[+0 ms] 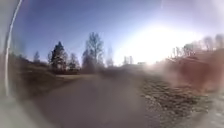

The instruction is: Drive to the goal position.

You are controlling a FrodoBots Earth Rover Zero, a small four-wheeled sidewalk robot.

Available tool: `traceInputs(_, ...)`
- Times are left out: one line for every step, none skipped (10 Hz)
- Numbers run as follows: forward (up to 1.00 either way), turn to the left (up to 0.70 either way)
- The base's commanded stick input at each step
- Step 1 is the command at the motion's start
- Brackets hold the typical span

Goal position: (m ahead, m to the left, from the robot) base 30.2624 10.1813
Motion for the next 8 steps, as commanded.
traceInputs(0.70, 0.00)
traceInputs(0.70, 0.00)
traceInputs(0.70, 0.00)
traceInputs(0.70, 0.00)
traceInputs(0.70, 0.00)
traceInputs(0.70, 0.00)
traceInputs(0.70, 0.00)
traceInputs(0.70, 0.00)
